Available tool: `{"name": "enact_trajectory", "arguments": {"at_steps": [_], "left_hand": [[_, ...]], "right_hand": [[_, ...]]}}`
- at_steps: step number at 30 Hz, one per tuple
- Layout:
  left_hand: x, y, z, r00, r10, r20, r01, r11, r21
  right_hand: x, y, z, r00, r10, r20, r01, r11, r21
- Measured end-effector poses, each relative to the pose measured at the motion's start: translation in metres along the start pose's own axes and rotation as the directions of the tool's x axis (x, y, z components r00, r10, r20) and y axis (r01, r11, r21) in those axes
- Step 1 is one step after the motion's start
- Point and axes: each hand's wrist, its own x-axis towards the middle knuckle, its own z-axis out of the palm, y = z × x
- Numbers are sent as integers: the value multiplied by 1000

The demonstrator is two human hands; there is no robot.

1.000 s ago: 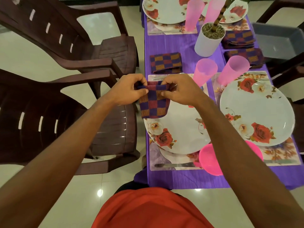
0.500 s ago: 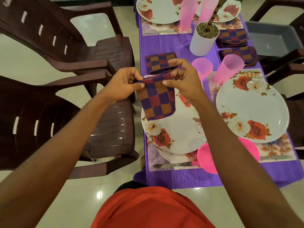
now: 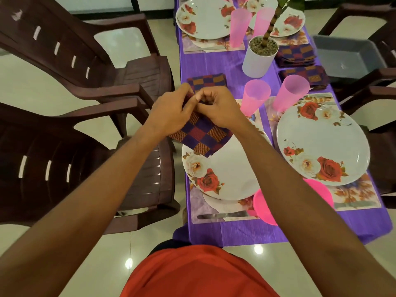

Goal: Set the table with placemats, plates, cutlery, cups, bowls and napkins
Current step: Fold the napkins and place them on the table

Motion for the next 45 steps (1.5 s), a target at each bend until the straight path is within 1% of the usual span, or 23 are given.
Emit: {"name": "enact_trajectory", "arguments": {"at_steps": [3, 4, 6, 8, 9, 11, 13, 14, 15, 17, 19, 21, 22, 23, 24, 28, 31, 32, 34, 37, 40, 43, 45], "left_hand": [[2, 1, 3, 979, 71, -192, -53, 994, 98], [3, -3, 0, 969, 56, -240, -36, 996, 85], [6, -13, -7, 952, -17, -307, 12, 1000, -19], [7, -22, -13, 944, -64, -322, 36, 995, -94], [7, -24, -14, 942, -76, -326, 40, 992, -116], [11, -25, -12, 931, -143, -337, 86, 980, -177], [23, -28, -9, 901, -276, -336, 184, 942, -280], [32, -30, -9, 883, -344, -320, 232, 911, -342], [42, -34, -9, 863, -404, -302, 269, 876, -401], [64, -40, -13, 813, -514, -275, 326, 792, -516], [88, -53, -16, 742, -632, -223, 378, 669, -640], [108, -71, -14, 697, -713, -82, 410, 489, -770], [119, -82, -11, 696, -717, 12, 420, 394, -817], [129, -92, -7, 707, -701, 94, 434, 325, -841], [138, -103, -2, 720, -677, 153, 455, 294, -840], [181, -144, 17, 764, -591, 259, 538, 361, -762], [220, -165, 31, 752, -575, 322, 588, 364, -723], [233, -172, 38, 754, -565, 334, 599, 384, -703], [255, -182, 54, 780, -518, 351, 597, 447, -666], [278, -186, 76, 818, -446, 363, 572, 558, -601], [295, -190, 96, 864, -405, 300, 504, 669, -546], [300, -203, 110, 881, -371, 292, 467, 775, -426], [299, -211, 116, 885, -357, 298, 450, 821, -352]], "right_hand": [[-2, -5, -4, 1000, 19, -3, -19, 998, 55], [-6, -5, -8, 999, 52, 8, -52, 995, 83], [-12, -2, -20, 990, 123, 68, -130, 983, 126], [-19, 2, -28, 982, 156, 106, -171, 974, 146], [-20, 3, -31, 981, 175, 80, -186, 968, 169], [-15, 2, -30, 969, 246, -40, -227, 938, 263], [-3, 0, -24, 931, 337, -142, -243, 861, 447], [5, -3, -20, 911, 377, -166, -247, 822, 514], [14, -5, -16, 897, 400, -189, -245, 805, 540], [35, -6, -11, 892, 398, -214, -234, 812, 535], [59, -4, -6, 896, 388, -214, -241, 832, 500], [85, 2, -2, 890, 383, -246, -246, 859, 448], [101, 7, 1, 879, 383, -284, -250, 877, 410], [117, 12, 2, 870, 377, -319, -254, 896, 365], [133, 16, 4, 861, 381, -337, -275, 906, 322], [200, 55, 6, 831, 454, -321, -398, 889, 228], [242, 88, 2, 803, 496, -331, -467, 868, 168], [253, 99, -1, 796, 505, -334, -492, 861, 131], [270, 120, -7, 790, 514, -334, -530, 847, 50], [283, 154, -17, 759, 544, -356, -599, 799, -56], [293, 177, -20, 742, 558, -373, -639, 757, -138], [297, 190, -22, 749, 556, -360, -649, 723, -235], [294, 197, -21, 749, 574, -330, -660, 686, -305]]}}
